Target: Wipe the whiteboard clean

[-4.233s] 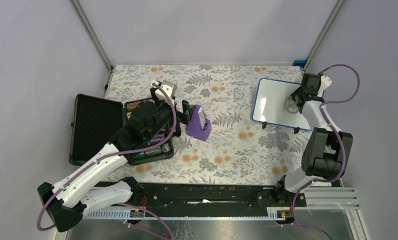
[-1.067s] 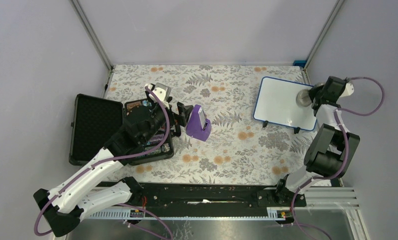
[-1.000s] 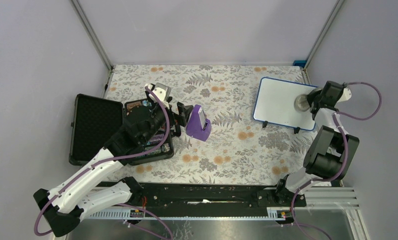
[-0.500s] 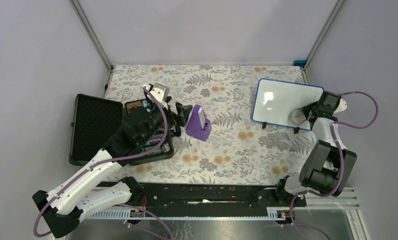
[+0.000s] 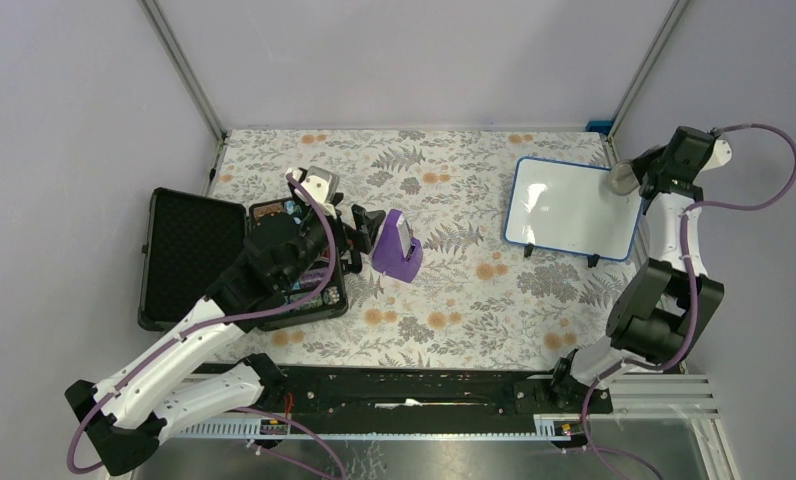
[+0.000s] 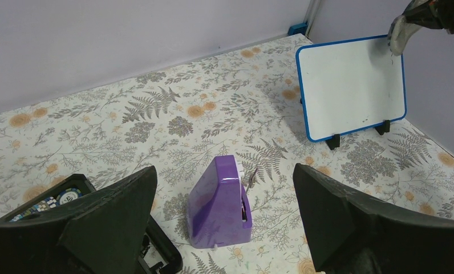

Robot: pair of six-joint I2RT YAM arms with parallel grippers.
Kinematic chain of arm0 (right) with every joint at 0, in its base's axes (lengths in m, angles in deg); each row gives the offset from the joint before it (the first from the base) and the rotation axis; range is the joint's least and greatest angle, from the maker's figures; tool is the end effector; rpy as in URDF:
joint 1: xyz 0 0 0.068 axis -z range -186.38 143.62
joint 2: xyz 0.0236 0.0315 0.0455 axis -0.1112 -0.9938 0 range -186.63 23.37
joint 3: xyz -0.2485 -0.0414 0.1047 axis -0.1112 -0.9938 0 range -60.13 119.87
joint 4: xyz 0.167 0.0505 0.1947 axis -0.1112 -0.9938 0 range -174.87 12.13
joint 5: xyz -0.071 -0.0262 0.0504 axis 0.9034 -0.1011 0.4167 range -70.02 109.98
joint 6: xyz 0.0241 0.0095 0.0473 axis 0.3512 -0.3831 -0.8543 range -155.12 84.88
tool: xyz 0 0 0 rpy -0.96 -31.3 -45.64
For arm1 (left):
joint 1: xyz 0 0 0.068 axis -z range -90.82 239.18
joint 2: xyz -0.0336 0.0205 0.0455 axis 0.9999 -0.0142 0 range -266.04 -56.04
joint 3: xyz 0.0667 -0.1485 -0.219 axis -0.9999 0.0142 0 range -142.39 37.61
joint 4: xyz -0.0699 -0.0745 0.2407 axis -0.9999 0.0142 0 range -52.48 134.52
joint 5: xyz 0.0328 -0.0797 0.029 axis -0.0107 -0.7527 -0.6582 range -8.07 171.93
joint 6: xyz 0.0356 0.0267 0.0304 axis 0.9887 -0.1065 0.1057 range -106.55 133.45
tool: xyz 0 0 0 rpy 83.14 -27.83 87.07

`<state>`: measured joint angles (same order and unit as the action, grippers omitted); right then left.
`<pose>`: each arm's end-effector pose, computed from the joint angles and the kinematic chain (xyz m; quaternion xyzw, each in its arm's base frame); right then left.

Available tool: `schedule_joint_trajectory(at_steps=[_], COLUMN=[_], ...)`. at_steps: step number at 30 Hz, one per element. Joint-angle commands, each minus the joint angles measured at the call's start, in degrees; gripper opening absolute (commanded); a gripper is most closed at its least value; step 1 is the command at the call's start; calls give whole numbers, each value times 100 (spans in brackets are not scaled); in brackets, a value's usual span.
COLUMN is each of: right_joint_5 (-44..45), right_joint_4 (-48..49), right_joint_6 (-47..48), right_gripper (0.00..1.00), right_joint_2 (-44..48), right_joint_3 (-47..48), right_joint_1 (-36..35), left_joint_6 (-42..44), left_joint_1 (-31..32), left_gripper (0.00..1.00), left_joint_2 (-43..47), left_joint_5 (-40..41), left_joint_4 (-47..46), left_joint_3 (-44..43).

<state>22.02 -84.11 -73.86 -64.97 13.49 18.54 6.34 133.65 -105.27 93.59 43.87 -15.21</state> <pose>0.3321 -0.1558 0.3340 0.4431 0.6946 0.0536 0.5642 0.1457 -0.1329 0.3836 0.1643 0.7047 -0.2323 0.6499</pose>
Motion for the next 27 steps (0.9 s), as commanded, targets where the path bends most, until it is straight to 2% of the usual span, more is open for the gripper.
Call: schedule_joint_trajectory(at_steps=[1, 6, 12, 22, 25, 27], right_joint_5=[59, 273, 271, 539, 719, 767], right_joint_4=[4, 19, 320, 771, 738, 679], right_joint_6=[-202, -104, -57, 69, 193, 192], right_gripper=[0, 0, 0, 0, 0, 0], right_joint_2=[-461, -699, -531, 820, 1203, 1336], right_joint_3=[276, 108, -909, -2983, -3170, -2925], right_joint_1=[-14, -14, -14, -14, -14, -14], left_joint_6=[8, 8, 4, -26, -35, -36], left_joint_1=[24, 26, 27, 27, 39, 65], left_gripper=[99, 99, 99, 99, 99, 99], left_joint_2=[-6, -15, 25, 124, 146, 146], left_joint_5=[-65, -61, -70, -102, -99, -87], left_joint_4=[-257, -254, -257, -257, -254, -257], left_joint_3=[21, 26, 35, 42, 39, 36])
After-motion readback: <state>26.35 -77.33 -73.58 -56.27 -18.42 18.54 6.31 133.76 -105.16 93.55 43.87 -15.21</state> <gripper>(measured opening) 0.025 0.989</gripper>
